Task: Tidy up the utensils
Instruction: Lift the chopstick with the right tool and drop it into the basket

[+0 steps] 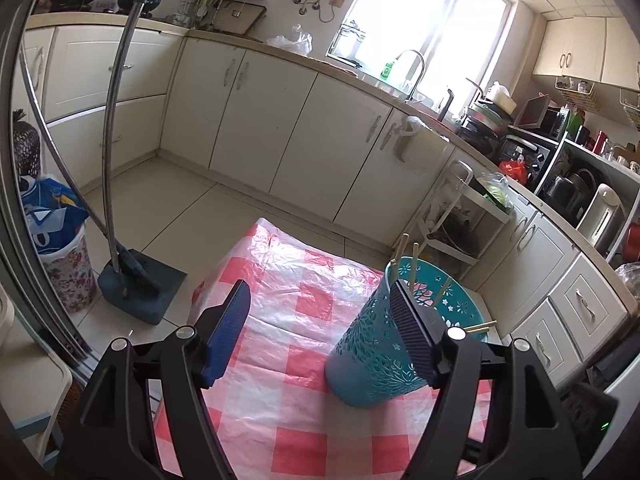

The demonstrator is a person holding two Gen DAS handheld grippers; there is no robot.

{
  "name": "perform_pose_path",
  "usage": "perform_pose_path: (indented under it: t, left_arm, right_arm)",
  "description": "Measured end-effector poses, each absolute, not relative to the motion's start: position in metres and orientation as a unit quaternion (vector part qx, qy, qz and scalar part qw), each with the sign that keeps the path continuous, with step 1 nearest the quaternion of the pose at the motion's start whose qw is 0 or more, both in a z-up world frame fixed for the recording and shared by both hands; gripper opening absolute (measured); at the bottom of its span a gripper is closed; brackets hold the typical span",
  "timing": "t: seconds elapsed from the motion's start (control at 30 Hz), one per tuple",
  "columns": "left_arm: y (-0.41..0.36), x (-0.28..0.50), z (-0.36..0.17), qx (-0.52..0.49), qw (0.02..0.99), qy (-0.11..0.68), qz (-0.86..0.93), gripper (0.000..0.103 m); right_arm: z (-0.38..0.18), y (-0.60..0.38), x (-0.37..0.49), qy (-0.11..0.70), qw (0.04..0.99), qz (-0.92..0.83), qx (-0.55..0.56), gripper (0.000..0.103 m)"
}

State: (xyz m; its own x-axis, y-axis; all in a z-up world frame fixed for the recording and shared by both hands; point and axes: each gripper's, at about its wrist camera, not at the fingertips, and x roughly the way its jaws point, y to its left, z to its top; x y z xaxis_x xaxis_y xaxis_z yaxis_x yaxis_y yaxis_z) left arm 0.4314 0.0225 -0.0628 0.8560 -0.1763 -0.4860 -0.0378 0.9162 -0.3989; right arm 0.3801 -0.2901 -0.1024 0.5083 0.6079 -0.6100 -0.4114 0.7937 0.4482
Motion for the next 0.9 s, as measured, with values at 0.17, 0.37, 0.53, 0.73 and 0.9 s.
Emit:
perform_pose_path:
  t: [0.17, 0.37, 0.53, 0.73, 0.9]
  left_arm:
    - [0.022, 0.429, -0.062, -0.200, 0.941, 0.270, -0.041, 0.071]
    - [0.019, 0.430, -0.065, -0.198, 0.938, 0.280, -0.046, 0.072]
    - [0.015, 0.431, -0.066, -0.191, 0.938, 0.286, -0.051, 0.072]
    - [0.017, 0.433, -0.069, -0.190, 0.935, 0.296, -0.053, 0.073]
    - [0.019, 0.433, -0.069, -0.186, 0.934, 0.300, -0.050, 0.074]
  right_arm:
    - [-0.057, -0.292, 0.380, 0.324, 0.872, 0.324, 0.172, 0.005]
    - [0.000, -0.289, 0.417, 0.232, 0.904, 0.294, 0.204, 0.005]
    - [0.027, -0.272, 0.461, 0.164, 0.937, 0.228, 0.207, 0.006]
    - [0.017, -0.248, 0.496, 0.140, 0.970, 0.129, 0.152, 0.006]
    - [-0.014, -0.235, 0.499, 0.179, 0.972, 0.107, 0.107, 0.008]
